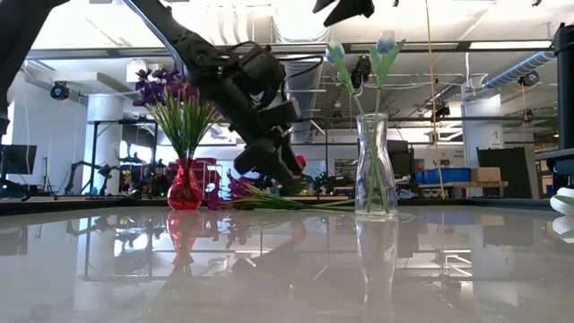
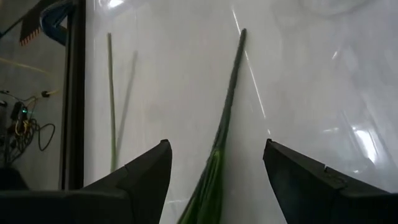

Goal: Sort flowers into vase by color
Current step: Put the light purple flower into the red vase

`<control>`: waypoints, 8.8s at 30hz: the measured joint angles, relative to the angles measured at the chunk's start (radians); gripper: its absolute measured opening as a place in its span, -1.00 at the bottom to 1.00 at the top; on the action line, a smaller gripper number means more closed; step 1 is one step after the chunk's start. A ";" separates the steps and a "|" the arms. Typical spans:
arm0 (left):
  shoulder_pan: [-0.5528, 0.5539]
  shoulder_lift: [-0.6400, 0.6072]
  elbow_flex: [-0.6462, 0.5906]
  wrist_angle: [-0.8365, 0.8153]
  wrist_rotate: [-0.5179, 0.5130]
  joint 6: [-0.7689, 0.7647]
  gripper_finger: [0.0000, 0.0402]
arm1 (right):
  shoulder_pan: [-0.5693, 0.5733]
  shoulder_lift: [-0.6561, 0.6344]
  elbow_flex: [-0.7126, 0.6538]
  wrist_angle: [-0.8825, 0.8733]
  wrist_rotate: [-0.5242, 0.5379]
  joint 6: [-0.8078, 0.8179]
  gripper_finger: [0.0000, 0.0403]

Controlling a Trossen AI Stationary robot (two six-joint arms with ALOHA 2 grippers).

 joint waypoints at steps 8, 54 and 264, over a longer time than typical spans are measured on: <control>0.033 0.017 0.001 0.026 0.026 -0.004 0.19 | 0.025 0.000 0.000 0.000 0.000 0.018 0.36; 0.038 0.128 -0.001 0.121 0.019 -0.065 0.18 | 0.028 0.000 0.000 -0.002 0.000 0.011 0.36; -0.521 -1.353 -0.594 -0.072 0.018 -0.664 -0.62 | 0.489 0.350 0.010 -0.005 0.249 0.337 0.36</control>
